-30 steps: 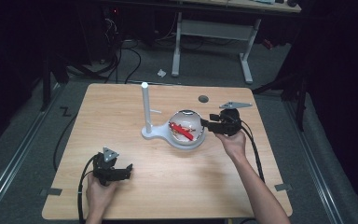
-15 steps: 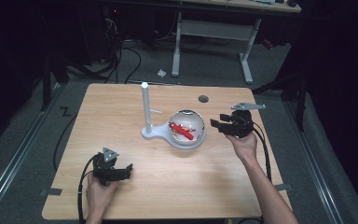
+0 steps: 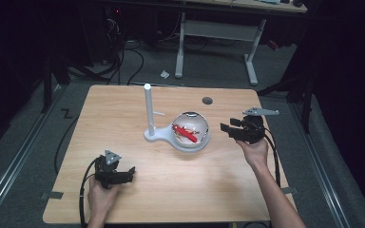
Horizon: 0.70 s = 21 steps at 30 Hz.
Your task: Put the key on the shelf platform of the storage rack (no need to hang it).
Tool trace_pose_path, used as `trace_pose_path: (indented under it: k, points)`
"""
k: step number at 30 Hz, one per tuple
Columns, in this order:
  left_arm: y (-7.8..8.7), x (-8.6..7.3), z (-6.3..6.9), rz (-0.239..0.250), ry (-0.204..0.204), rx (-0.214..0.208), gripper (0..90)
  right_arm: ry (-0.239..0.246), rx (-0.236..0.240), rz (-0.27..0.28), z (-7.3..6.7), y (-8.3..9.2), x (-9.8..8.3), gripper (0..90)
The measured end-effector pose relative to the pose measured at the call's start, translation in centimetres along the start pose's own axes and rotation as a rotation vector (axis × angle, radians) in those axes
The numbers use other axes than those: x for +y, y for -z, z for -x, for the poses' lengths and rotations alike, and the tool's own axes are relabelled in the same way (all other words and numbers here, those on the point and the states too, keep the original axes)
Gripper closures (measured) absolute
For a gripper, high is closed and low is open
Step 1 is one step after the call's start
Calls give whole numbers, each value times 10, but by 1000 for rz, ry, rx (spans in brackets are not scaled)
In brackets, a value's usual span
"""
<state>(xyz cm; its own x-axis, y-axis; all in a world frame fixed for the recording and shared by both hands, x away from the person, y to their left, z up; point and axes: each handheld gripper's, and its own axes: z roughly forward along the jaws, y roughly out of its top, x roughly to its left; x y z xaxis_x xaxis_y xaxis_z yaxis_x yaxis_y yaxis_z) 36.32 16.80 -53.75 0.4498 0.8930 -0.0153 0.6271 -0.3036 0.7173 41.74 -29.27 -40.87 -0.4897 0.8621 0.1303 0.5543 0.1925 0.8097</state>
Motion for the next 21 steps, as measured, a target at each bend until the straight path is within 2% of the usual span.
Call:
trace_pose_path:
  k: [6, 11, 17, 21]
  points:
    - [0, 0, 0, 2, 1, 1, 90, 34, -14, 2, -5, 13, -2, 460]
    - [0, 0, 0, 1, 1, 0, 90, 42, -21, 12, -6, 19, -5, 462]
    - [0, 0, 0, 2, 2, 0, 90, 2, -21, 12, 0, 24, -17, 462]
    - [0, 0, 0, 2, 2, 0, 91, -3, -25, 17, 3, 29, -21, 462]
